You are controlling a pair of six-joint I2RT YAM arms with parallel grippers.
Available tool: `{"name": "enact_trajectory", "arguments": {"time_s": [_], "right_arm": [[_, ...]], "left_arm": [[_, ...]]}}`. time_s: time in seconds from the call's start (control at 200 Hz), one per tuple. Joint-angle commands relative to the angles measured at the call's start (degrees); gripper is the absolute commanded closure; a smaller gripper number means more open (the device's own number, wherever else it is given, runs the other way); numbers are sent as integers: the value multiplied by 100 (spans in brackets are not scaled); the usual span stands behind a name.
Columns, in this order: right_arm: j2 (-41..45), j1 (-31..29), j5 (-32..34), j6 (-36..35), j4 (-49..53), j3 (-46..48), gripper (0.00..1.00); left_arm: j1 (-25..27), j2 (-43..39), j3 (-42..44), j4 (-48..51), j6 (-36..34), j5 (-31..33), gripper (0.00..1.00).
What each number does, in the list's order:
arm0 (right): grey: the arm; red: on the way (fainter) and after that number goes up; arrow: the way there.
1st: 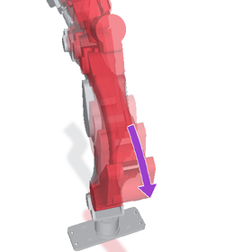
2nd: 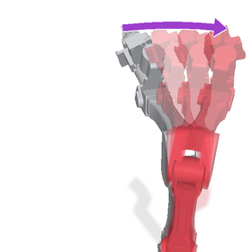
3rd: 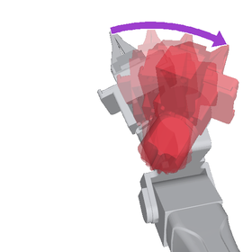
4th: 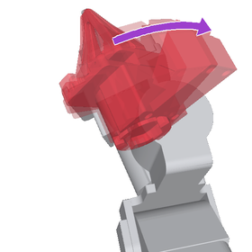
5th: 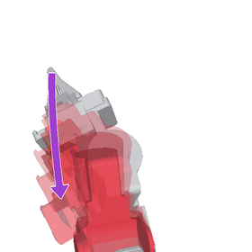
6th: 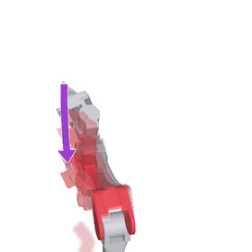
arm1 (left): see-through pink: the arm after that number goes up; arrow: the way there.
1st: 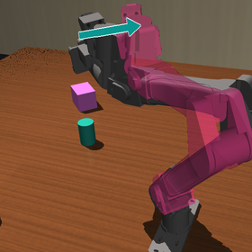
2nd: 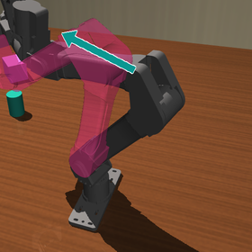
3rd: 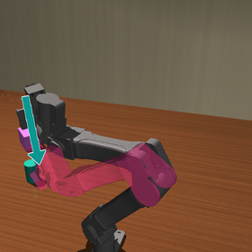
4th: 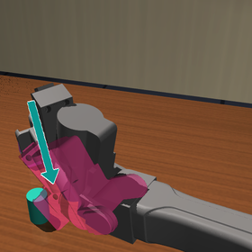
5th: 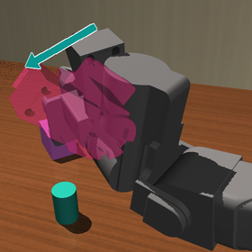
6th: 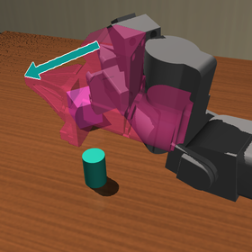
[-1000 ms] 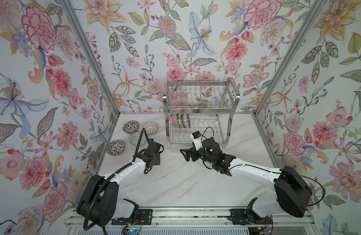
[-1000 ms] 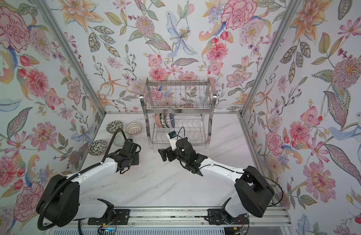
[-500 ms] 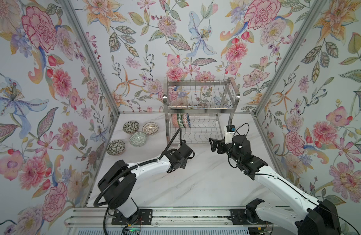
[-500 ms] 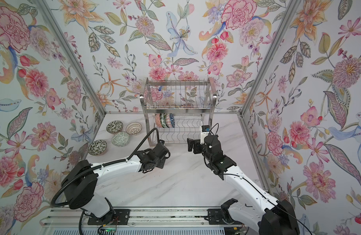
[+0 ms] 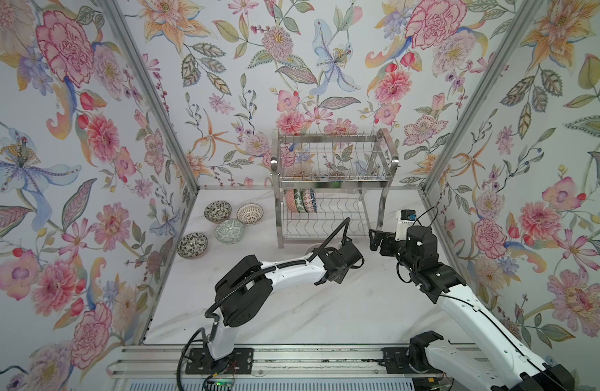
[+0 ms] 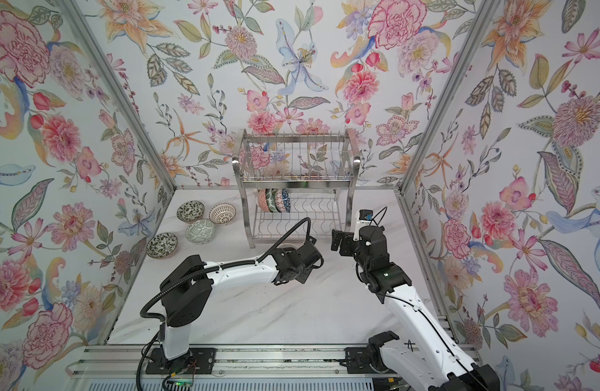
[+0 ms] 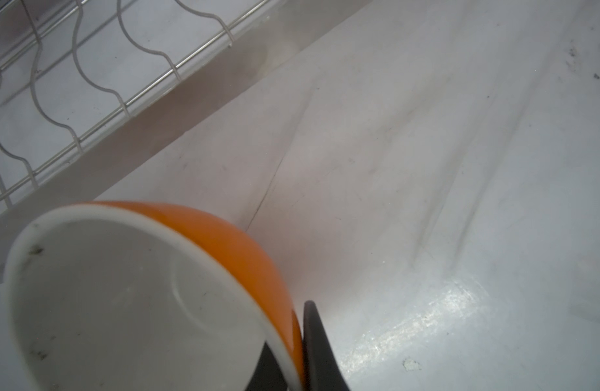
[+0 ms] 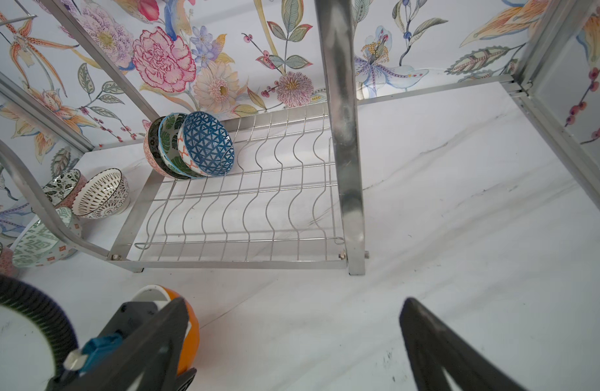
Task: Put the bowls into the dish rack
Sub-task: 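Drag the orange bowl with the left gripper toward the right gripper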
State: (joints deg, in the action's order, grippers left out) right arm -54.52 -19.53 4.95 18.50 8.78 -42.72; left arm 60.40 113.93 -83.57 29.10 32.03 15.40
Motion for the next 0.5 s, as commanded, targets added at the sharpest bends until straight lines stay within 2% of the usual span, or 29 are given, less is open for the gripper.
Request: {"name": "enact_trajectory", "arguments": {"time_s": [0.0, 0.495], "right_arm": [[-15, 45, -112, 72, 194, -131, 1], [1, 72, -125, 135, 107, -59, 1]], "left_arm": [[68, 170, -319, 269, -236, 37, 100], [131, 507, -595, 579, -373, -173, 100]]}}
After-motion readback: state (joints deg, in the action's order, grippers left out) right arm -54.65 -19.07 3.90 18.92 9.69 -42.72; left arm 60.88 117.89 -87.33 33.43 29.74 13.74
